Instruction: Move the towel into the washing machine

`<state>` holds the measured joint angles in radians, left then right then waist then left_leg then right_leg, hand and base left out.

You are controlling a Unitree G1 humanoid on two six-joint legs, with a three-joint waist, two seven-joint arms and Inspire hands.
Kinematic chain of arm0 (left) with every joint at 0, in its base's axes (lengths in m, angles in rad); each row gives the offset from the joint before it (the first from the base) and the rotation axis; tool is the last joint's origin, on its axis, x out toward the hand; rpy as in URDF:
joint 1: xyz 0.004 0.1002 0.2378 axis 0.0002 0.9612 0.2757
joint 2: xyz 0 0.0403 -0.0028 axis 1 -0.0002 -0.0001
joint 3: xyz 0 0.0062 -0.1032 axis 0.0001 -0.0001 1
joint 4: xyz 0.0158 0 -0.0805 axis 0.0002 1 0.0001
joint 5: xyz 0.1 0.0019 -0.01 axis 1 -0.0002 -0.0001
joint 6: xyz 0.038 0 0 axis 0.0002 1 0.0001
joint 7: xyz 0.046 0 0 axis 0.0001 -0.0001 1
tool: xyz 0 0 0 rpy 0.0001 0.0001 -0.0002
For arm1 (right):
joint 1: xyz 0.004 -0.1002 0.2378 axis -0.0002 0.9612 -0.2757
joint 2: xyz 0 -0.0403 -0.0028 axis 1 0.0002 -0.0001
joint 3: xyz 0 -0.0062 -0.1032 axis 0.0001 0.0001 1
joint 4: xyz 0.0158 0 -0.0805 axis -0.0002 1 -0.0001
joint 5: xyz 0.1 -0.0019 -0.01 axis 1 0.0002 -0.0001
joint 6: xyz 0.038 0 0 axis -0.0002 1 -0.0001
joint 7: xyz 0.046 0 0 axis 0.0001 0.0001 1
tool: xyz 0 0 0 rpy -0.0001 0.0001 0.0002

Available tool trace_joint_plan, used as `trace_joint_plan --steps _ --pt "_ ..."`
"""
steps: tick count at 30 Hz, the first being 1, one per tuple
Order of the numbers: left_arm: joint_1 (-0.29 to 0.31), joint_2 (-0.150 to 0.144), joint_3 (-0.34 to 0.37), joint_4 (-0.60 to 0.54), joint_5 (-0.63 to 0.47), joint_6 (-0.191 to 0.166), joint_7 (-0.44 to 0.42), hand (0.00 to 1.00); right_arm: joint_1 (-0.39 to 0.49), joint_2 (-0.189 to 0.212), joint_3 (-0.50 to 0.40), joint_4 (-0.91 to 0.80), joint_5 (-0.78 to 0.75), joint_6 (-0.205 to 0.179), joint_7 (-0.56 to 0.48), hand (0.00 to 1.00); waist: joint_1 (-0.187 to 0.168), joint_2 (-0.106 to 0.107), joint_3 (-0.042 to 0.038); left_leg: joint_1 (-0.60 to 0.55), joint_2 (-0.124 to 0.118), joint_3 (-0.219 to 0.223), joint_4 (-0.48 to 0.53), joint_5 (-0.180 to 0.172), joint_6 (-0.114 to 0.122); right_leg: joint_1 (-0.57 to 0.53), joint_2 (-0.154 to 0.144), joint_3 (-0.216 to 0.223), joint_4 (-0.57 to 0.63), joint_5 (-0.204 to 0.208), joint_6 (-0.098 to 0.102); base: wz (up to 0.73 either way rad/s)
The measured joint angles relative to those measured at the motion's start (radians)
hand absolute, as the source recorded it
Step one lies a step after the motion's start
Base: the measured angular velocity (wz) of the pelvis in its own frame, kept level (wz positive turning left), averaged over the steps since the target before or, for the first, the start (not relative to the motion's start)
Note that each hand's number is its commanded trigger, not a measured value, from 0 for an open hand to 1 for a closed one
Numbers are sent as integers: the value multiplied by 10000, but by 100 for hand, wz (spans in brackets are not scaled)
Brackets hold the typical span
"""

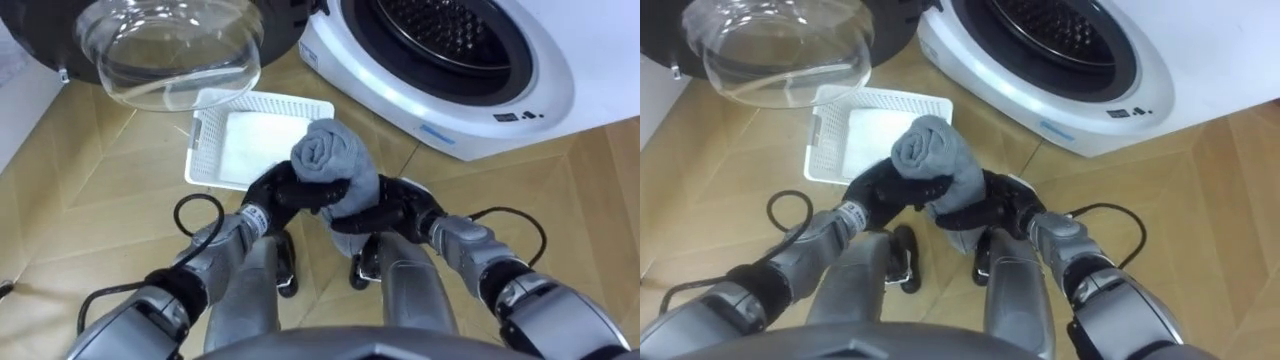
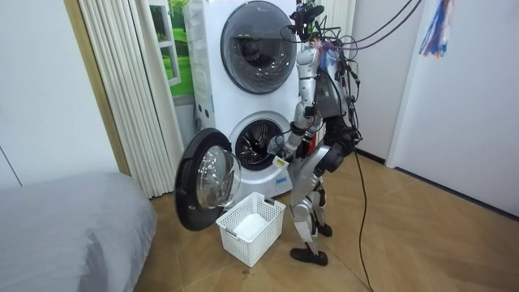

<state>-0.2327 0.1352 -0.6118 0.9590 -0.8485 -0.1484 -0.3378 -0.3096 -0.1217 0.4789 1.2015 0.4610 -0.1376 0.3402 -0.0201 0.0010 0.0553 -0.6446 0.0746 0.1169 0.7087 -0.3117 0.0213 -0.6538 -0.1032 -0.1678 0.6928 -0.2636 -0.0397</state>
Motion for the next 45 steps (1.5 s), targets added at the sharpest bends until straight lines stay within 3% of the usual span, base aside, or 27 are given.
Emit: trace_joint_plan --steps 4,11,12,13,14,19,27,28,29,30,36,42,45 --pt "129 99 131 -188 -455 339 -474 100 156 3 -44 -43 12 -16 193 0 41 125 -109 58 4 -87 2 0 1 133 36 -38 -81 17 11 2" --pt "179 263 407 -1616 -845 714 -614 100 148 -7 -417 -47 -375 -153 305 0 146 288 -197 92 80 -132 11 3 -8 252 209 -5 -298 172 16 -2" --pt "179 263 416 -1716 -961 723 -619 100 144 -26 -417 -47 -373 -162 295 10 158 308 -209 95 112 -123 11 3 -7 255 210 -4 -304 181 15 -6" --pt "178 263 447 -1872 -1148 763 -636 100 130 -29 -418 -64 -372 -163 241 90 194 335 -223 99 152 -88 11 3 -7 265 243 6 -350 218 1 -8" --pt "166 241 483 -1929 -1385 776 -655 100 140 -17 -412 -146 -372 -158 175 100 221 343 -221 101 171 -83 10 5 -11 267 262 5 -368 233 -13 -7" --pt "162 177 679 -2360 -1894 1058 -655 100 128 -42 -421 -284 -358 -141 55 100 285 358 -211 88 193 -116 -7 24 -44 263 299 5 -376 235 -27 0" --pt "152 -10 1005 -2693 -1963 1071 -654 100 67 -21 -522 -430 -359 -141 66 100 228 348 -207 118 183 -117 -175 60 -86 284 317 -3 -518 247 -40 0" --pt "152 -16 1005 -2693 -1995 1071 -654 64 74 6 -519 -436 -361 -139 79 100 228 345 -205 115 185 -117 -193 60 -87 283 324 -7 -538 246 -41 0" --pt "151 -24 1005 -2697 -2021 1072 -654 4 107 23 -519 -433 -358 -136 86 100 227 345 -204 113 182 -117 -215 61 -88 282 327 -7 -564 245 -42 0" --pt "151 -28 1005 -2700 -2021 1073 -654 0 147 24 -518 -431 -359 -133 86 100 227 344 -204 113 181 -117 -226 61 -89 284 327 -9 -577 245 -42 0" --pt "154 -33 1018 -2662 -2237 1073 -655 0 163 9 -548 -361 -272 -71 110 100 263 273 -140 311 160 -108 -409 64 -87 497 315 -38 -794 245 -28 0" --pt "336 -13 1514 -2615 -2220 1004 -655 0 187 -49 -917 -81 94 587 -204 100 690 209 -68 404 130 -91 -594 77 -110 548 309 -54 -876 235 -24 0" --pt "472 24 2142 -2496 -694 930 -249 0 187 -151 -1136 82 99 849 -533 100 957 287 -16 362 92 -66 -648 87 -123 520 297 -139 -875 228 -35 3"
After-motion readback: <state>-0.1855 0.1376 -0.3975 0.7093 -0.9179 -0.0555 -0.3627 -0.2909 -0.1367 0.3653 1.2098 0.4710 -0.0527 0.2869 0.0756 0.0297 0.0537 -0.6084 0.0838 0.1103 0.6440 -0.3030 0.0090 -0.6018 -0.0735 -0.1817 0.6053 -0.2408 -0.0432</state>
